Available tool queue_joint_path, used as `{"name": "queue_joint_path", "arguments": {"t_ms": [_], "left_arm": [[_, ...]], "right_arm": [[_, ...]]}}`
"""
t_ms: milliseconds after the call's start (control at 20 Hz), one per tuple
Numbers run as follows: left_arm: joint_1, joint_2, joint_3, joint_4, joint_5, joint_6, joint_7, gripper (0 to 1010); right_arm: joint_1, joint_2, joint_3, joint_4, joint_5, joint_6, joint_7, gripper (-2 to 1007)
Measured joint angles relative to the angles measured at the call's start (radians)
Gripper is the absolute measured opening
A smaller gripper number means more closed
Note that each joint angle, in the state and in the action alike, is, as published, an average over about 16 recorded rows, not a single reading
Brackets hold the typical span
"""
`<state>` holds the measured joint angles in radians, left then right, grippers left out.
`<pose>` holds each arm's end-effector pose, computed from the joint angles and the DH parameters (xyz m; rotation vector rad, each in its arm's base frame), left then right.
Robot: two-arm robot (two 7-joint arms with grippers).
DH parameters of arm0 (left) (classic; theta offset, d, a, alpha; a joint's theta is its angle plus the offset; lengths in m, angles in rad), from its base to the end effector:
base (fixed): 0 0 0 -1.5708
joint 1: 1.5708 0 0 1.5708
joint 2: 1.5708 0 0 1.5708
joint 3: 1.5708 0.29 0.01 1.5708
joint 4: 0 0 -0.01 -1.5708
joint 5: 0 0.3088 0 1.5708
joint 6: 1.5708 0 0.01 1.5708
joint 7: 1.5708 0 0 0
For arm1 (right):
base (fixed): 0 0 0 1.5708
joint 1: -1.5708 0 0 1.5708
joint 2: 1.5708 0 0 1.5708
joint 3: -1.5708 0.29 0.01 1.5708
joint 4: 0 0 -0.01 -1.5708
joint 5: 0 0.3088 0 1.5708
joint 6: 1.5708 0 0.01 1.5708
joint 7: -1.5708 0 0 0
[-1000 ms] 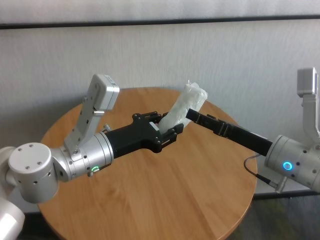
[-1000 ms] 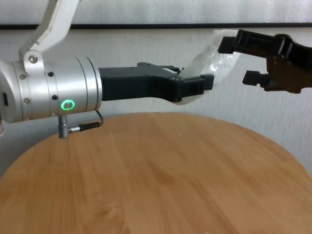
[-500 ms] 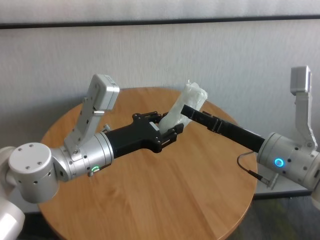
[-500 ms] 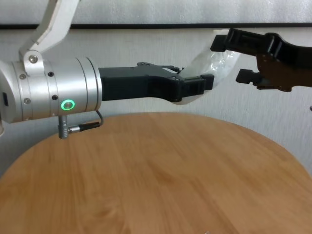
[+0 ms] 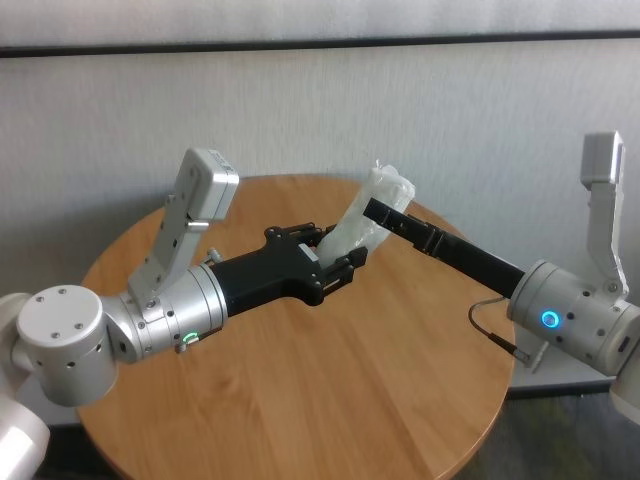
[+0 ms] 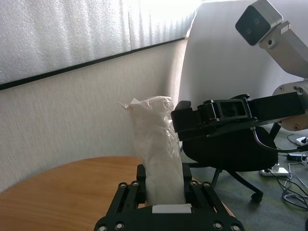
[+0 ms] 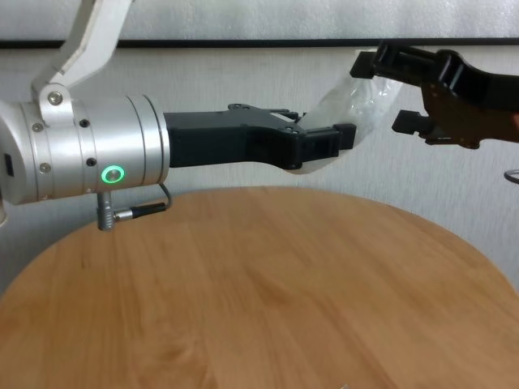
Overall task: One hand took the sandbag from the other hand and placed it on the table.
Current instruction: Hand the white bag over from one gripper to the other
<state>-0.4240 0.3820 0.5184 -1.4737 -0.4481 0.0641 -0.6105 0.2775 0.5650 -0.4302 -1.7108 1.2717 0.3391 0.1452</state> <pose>0.4095 -0.0267 -0.2188 0.0324 -0.0830 0.5289 0.3640 -0.0198 -0.1990 0.2287 0.6281 -0.7925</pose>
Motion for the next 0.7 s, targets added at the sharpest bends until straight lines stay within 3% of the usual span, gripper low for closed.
{"name": "queue_joint_path", "arguments": {"t_ms": [700], "left_arm": [[0.000, 0.000, 0.000, 0.000, 0.000, 0.000, 0.000, 442]], "right_arm": [[0.023, 0.002, -0.035, 0.010, 0.019, -0.030, -0.025, 1005]]}}
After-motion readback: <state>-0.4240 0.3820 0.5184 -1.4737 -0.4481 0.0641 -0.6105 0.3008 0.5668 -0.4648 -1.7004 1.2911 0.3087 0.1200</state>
